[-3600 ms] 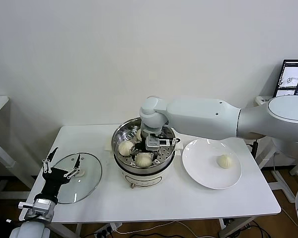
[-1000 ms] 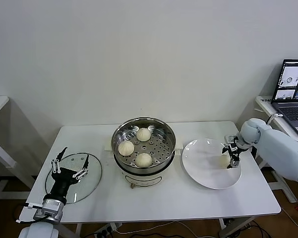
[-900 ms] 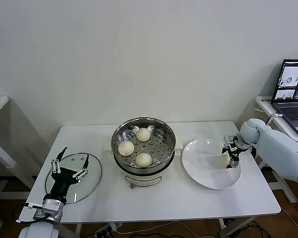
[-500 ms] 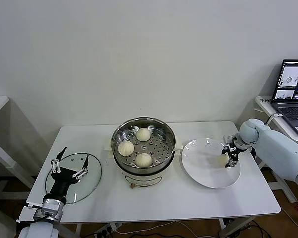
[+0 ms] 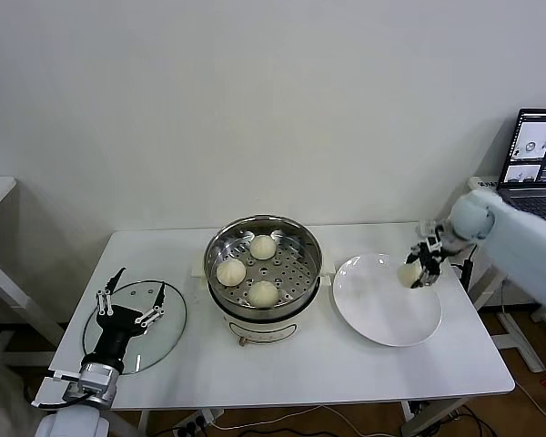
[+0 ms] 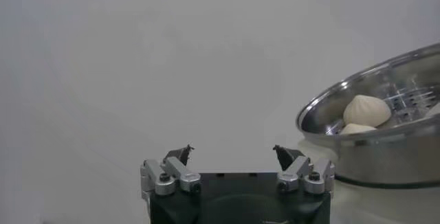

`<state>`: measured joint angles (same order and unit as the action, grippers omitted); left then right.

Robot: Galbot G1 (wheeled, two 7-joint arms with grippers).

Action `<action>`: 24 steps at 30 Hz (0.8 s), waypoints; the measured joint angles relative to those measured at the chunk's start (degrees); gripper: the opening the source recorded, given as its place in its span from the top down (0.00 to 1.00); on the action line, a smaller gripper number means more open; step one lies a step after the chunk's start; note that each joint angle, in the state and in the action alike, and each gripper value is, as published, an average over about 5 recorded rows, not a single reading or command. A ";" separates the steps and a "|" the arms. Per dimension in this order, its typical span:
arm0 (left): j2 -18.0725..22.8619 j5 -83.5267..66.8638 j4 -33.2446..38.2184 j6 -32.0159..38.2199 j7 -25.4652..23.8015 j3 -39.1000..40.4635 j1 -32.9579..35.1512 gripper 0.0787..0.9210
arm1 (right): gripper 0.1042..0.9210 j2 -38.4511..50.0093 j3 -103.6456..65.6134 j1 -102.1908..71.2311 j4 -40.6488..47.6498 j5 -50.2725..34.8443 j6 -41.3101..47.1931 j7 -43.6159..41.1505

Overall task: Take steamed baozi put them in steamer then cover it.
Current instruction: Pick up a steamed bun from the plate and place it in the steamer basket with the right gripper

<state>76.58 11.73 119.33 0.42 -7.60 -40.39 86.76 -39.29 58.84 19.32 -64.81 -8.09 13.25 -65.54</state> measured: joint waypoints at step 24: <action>-1.38 -2.24 -0.96 0.38 -0.82 -1.86 -1.47 0.12 | 0.30 -18.79 20.83 26.37 -10.50 -25.18 15.86 0.64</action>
<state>75.20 9.49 118.37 0.80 -8.42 -42.25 85.29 -58.08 79.67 45.70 -75.32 -33.27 29.11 -64.90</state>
